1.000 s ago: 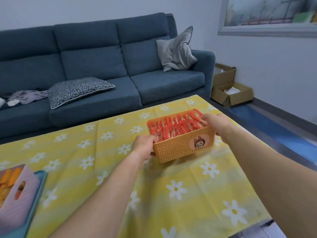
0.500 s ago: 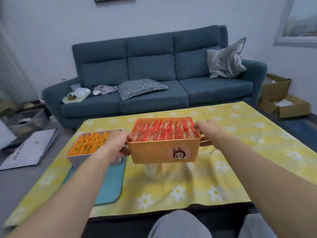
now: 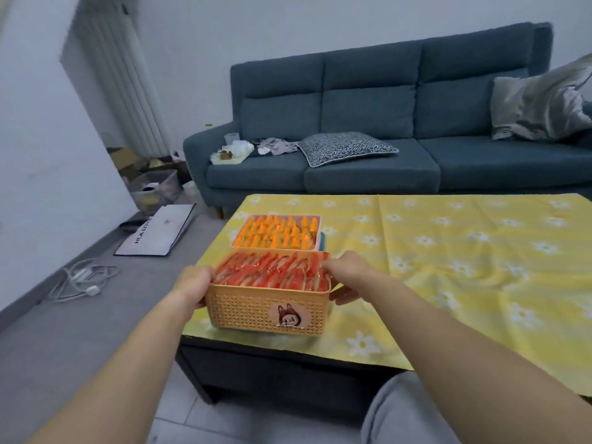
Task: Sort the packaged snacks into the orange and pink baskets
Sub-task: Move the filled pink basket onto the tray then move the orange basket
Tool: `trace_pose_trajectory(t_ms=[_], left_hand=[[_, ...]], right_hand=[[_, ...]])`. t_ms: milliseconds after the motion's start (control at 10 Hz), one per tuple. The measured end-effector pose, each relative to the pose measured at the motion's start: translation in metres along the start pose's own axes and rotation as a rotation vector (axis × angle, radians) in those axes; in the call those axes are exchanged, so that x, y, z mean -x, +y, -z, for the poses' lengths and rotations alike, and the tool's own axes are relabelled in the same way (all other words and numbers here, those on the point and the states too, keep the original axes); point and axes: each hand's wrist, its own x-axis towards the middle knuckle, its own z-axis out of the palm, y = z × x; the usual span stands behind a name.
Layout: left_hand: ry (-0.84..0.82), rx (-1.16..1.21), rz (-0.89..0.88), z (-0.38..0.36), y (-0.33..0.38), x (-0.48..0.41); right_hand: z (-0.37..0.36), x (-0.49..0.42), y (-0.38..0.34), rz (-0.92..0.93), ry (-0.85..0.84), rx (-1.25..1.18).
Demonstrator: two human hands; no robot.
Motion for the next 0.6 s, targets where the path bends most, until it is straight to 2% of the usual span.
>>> trace_pose_trajectory(t_ms=[400, 600], left_hand=[[0.025, -0.034, 0.061, -0.022, -0.036, -0.08], [-0.026, -0.228, 0.005, -0.038, -0.03, -0.084]], right_hand=[[-0.04, -0.062, 0.013, -0.004, 0.027, -0.056], [-0.033, -0.062, 0.014, 0.018, -0.019, -0.039]])
